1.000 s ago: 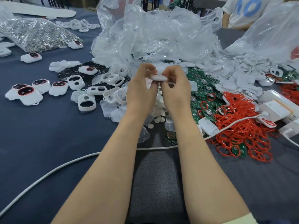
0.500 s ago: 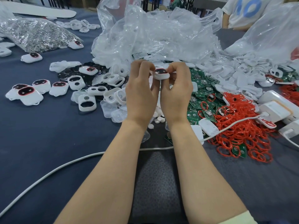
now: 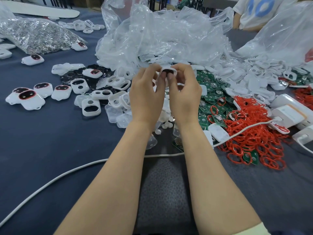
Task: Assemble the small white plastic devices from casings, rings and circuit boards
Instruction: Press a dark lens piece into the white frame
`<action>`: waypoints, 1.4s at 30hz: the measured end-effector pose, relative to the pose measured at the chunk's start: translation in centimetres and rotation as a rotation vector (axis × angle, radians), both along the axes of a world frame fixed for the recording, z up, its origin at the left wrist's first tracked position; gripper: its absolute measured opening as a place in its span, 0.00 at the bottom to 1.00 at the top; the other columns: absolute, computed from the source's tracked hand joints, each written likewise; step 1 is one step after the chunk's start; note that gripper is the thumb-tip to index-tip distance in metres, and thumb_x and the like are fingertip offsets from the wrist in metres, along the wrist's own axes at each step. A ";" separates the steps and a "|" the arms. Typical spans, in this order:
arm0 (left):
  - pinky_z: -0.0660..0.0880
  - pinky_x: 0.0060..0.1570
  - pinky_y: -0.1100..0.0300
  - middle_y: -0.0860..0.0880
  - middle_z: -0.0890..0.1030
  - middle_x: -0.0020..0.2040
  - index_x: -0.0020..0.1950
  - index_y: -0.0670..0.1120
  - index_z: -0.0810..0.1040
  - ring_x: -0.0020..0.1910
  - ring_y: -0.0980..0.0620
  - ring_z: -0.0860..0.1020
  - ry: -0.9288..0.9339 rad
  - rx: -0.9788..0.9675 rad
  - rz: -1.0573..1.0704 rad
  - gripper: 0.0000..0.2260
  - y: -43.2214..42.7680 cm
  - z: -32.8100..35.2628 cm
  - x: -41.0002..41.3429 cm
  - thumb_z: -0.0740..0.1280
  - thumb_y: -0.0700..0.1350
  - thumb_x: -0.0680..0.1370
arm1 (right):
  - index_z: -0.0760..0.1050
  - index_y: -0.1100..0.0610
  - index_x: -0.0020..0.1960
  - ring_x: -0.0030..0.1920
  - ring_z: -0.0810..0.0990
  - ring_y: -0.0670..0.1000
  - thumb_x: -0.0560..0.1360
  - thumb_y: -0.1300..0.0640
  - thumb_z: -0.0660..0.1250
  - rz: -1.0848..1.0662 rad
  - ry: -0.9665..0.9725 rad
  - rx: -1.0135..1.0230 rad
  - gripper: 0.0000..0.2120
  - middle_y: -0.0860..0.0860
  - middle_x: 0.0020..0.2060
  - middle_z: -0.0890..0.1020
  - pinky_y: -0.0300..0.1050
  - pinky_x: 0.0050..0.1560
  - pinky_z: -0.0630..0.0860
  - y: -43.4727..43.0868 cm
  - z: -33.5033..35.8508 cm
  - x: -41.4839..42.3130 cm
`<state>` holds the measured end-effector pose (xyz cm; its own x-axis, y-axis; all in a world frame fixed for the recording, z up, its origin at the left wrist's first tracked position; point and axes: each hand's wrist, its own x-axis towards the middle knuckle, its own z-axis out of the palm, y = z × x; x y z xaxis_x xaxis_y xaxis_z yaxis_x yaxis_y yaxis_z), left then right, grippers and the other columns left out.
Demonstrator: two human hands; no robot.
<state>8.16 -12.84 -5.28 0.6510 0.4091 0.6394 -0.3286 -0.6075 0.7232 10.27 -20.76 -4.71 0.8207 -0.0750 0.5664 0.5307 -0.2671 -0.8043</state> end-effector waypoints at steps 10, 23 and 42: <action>0.78 0.51 0.51 0.48 0.81 0.47 0.50 0.46 0.77 0.50 0.47 0.81 0.217 -0.440 -0.084 0.06 1.3 0.7 0.7 0.61 0.43 0.82 | 0.76 0.54 0.59 0.39 0.78 0.44 0.76 0.55 0.67 0.054 0.255 -0.212 0.12 0.44 0.41 0.77 0.33 0.45 0.74 -2.5 1.3 0.6; 0.79 0.33 0.62 0.39 0.79 0.54 0.57 0.43 0.72 0.33 0.54 0.83 0.180 -1.270 -0.261 0.05 2.5 1.3 0.6 0.59 0.39 0.82 | 0.76 0.57 0.58 0.50 0.79 0.52 0.78 0.60 0.61 -0.077 0.378 -0.544 0.11 0.54 0.51 0.81 0.40 0.47 0.70 -3.3 1.3 0.3; 0.81 0.37 0.62 0.45 0.79 0.48 0.46 0.50 0.73 0.43 0.48 0.82 0.351 -0.835 -0.311 0.07 0.9 0.5 1.3 0.60 0.40 0.81 | 0.71 0.56 0.45 0.32 0.82 0.45 0.78 0.66 0.63 0.167 0.477 0.304 0.07 0.57 0.39 0.83 0.35 0.34 0.77 -2.7 1.4 0.8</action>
<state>9.41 -11.90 -4.81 0.9064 0.4211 -0.0331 -0.0702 0.2272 0.9713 11.04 -23.47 -3.33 0.9942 -0.0241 0.1046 0.1061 0.0687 -0.9920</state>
